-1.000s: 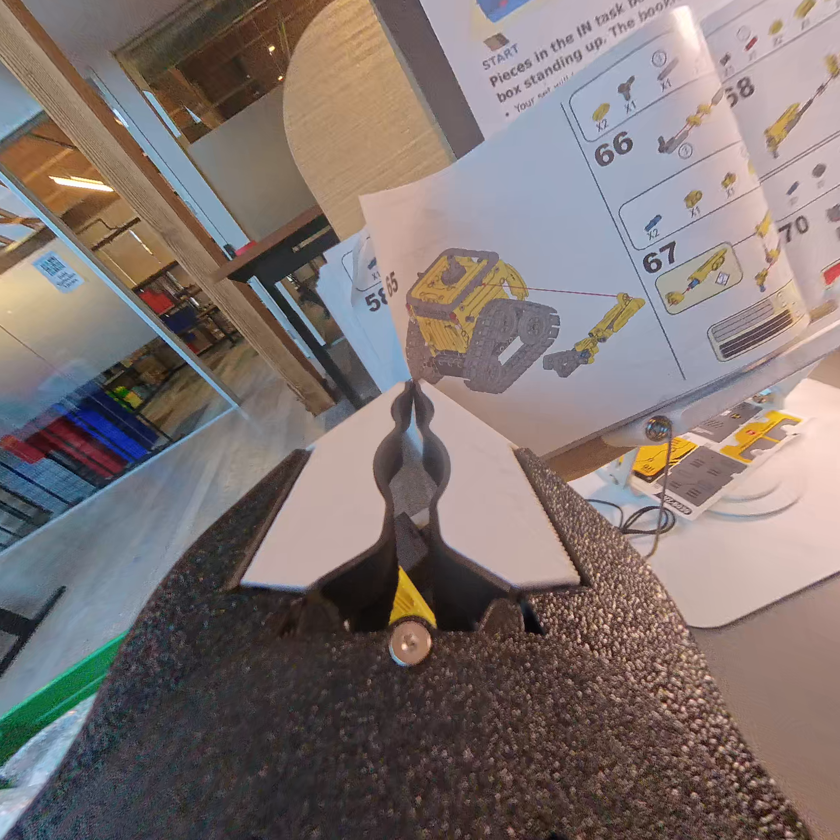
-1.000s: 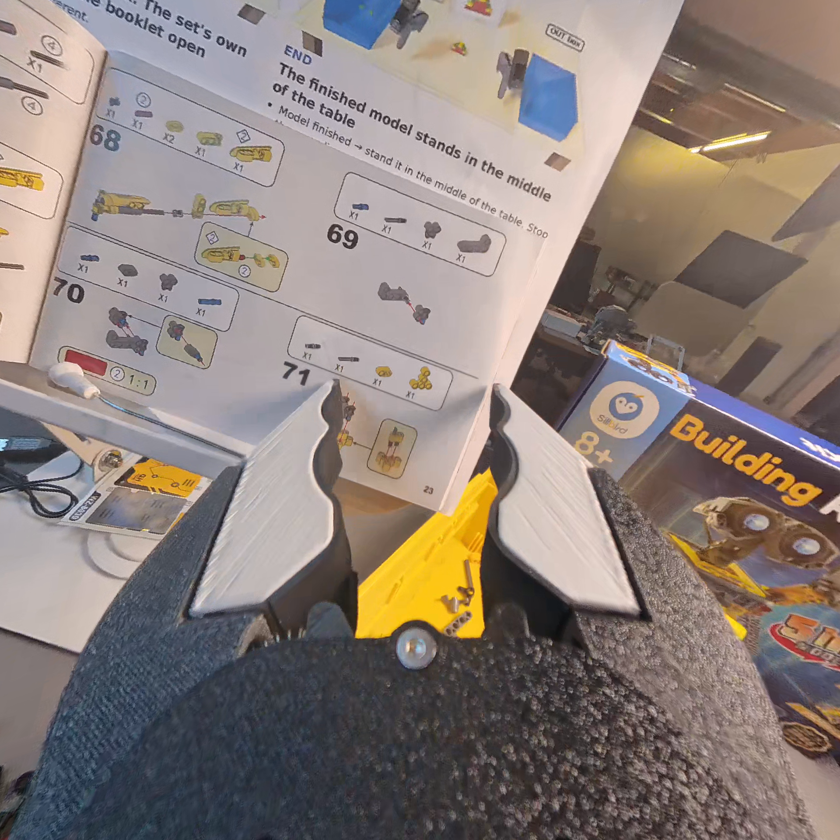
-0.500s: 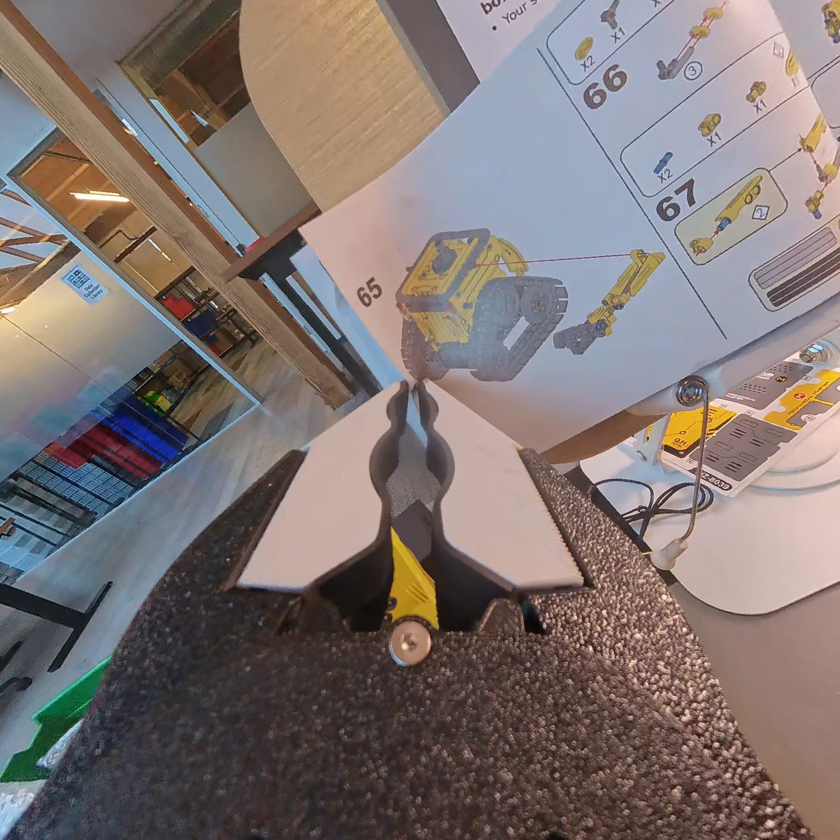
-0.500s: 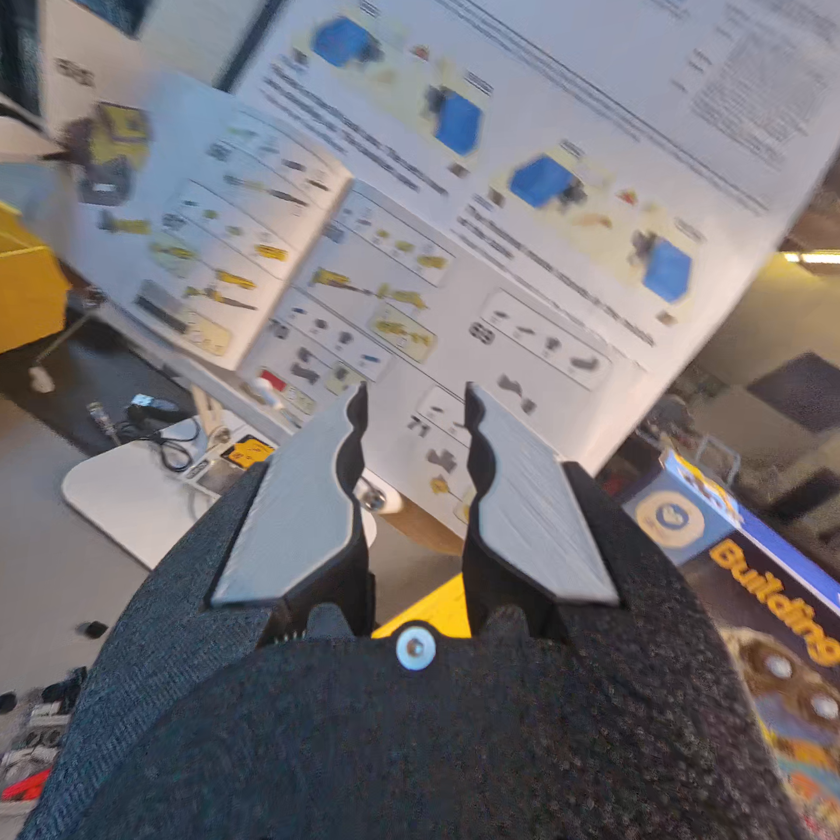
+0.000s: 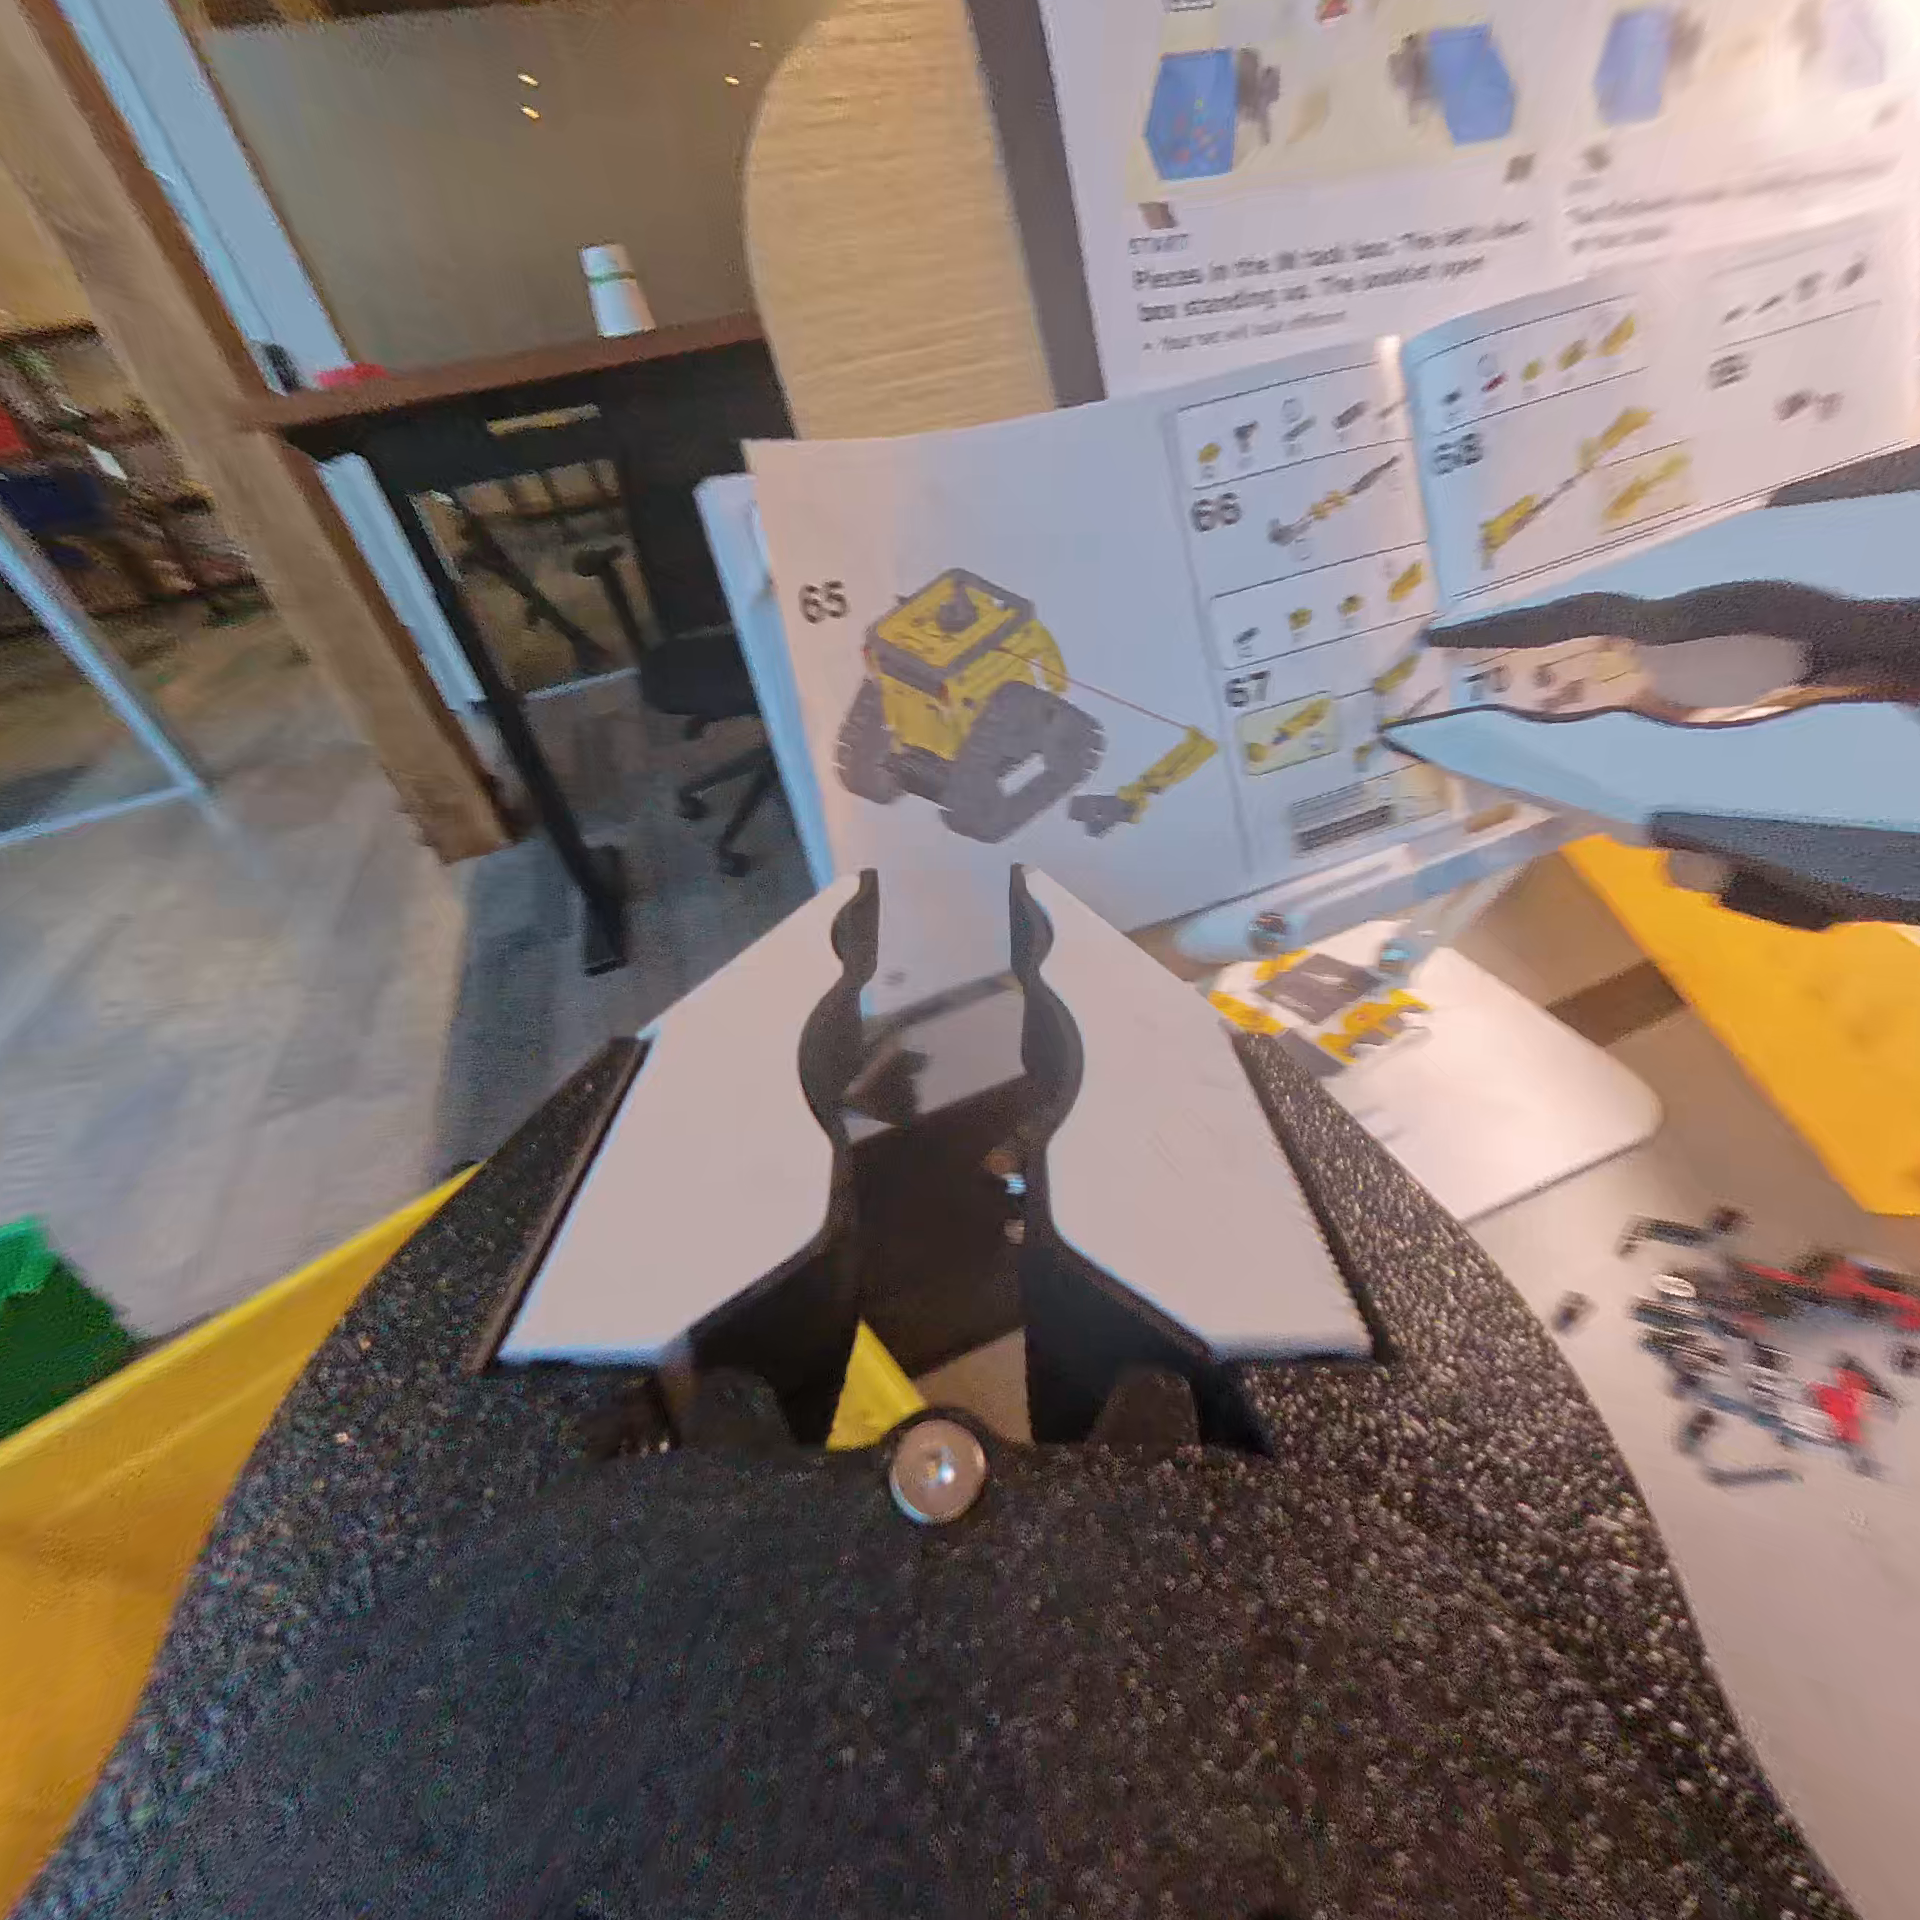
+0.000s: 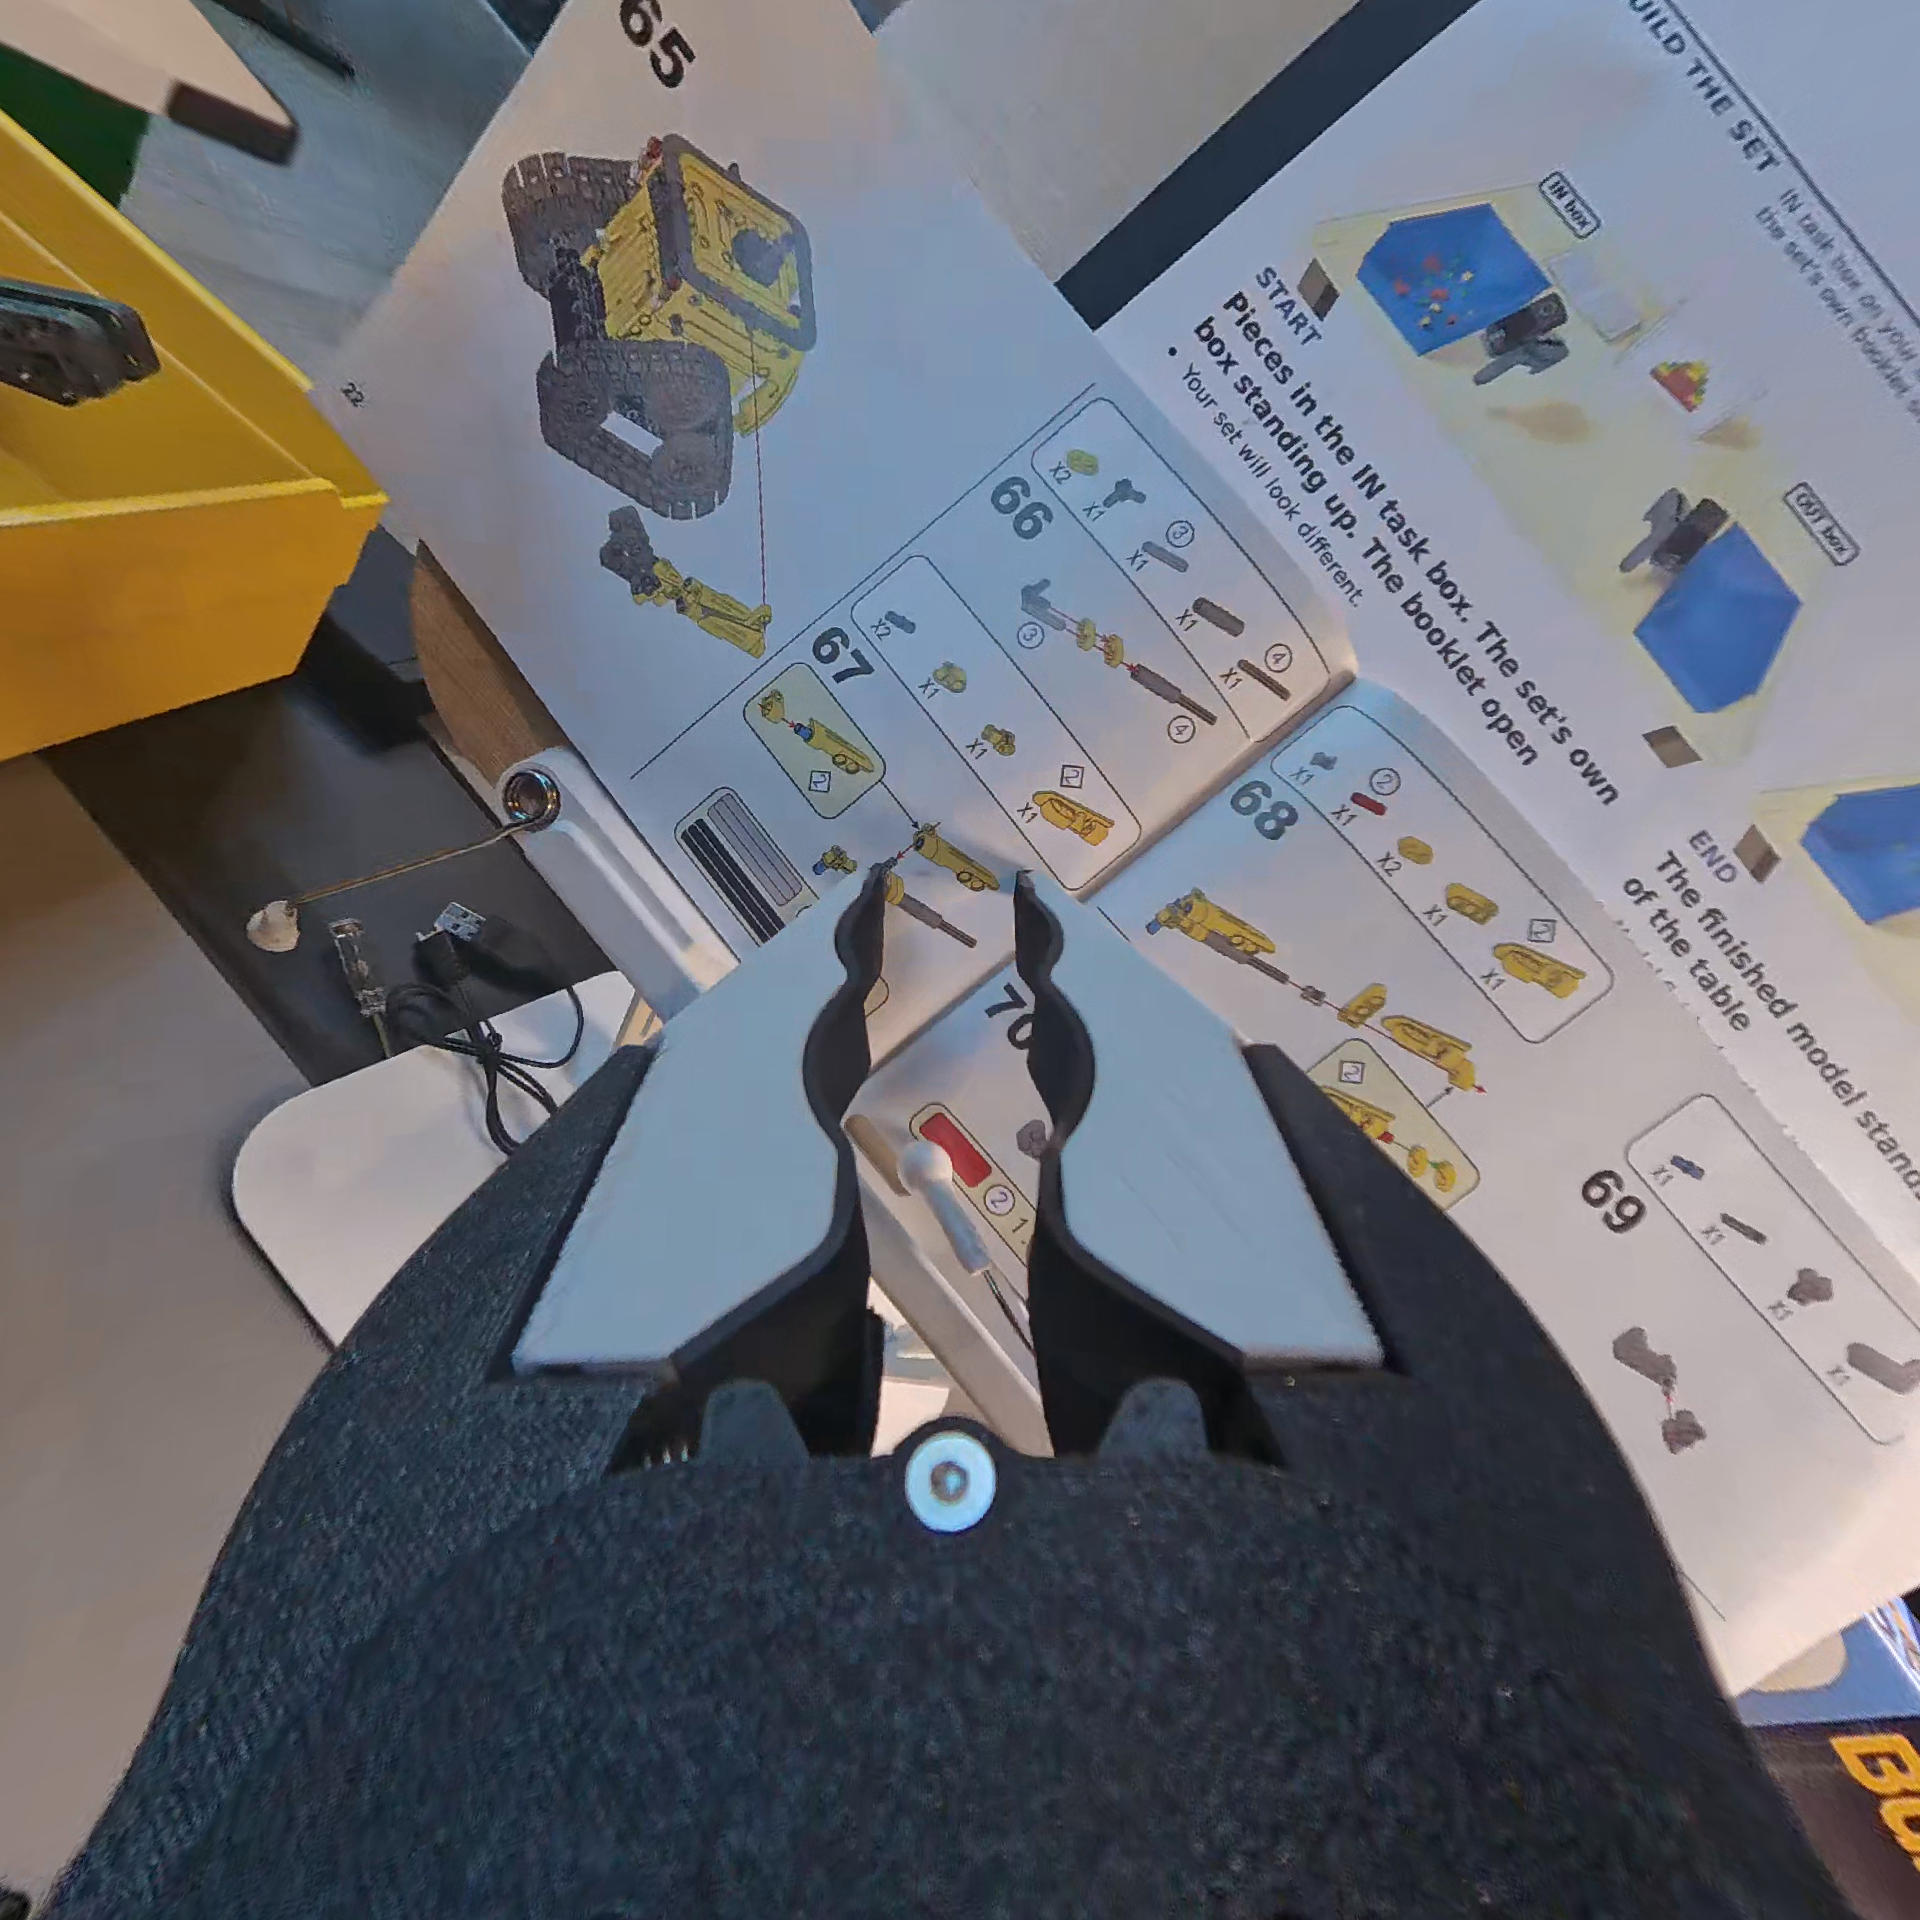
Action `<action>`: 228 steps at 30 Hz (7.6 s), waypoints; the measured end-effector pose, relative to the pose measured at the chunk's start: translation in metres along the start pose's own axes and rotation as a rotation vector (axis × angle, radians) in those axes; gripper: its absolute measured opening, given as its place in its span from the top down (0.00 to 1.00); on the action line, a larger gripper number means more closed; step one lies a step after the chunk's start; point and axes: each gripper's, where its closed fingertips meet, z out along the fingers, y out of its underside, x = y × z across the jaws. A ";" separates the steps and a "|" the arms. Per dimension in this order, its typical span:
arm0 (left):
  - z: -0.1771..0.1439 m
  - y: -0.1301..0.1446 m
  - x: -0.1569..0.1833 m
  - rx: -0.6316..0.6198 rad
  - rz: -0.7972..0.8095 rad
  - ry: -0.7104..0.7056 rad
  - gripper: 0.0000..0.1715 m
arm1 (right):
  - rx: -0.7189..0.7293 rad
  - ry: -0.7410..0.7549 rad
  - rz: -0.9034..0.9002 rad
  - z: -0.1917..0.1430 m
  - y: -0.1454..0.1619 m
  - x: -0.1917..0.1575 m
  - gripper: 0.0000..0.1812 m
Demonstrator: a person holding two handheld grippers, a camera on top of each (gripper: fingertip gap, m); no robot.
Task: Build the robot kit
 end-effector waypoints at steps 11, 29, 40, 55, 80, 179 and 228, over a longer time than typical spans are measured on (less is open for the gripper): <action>0.000 0.041 0.141 -0.104 -1.033 0.538 0.78 | 0.008 -0.038 0.046 -0.002 0.000 0.001 0.87; 0.038 0.047 0.053 0.264 -1.471 0.094 0.99 | 0.045 -0.073 0.199 -0.003 -0.001 0.006 0.93; 0.058 -0.002 0.096 0.043 -0.263 0.111 0.99 | 0.050 -0.053 0.146 -0.003 -0.001 0.000 0.87; 0.055 0.003 0.123 -0.081 0.299 0.209 0.99 | 0.038 -0.152 0.137 -0.052 0.060 0.040 0.73; 0.064 0.016 0.096 -0.101 0.221 0.120 1.00 | -0.012 -0.140 0.196 -0.067 0.091 0.034 0.71; -0.180 0.118 0.148 -0.012 -0.092 0.267 0.71 | 0.221 -0.236 0.705 -0.289 0.106 -0.090 0.66; -0.405 0.291 -0.195 -1.567 -0.101 0.087 0.88 | 0.161 -0.240 0.712 -0.289 0.112 -0.097 0.69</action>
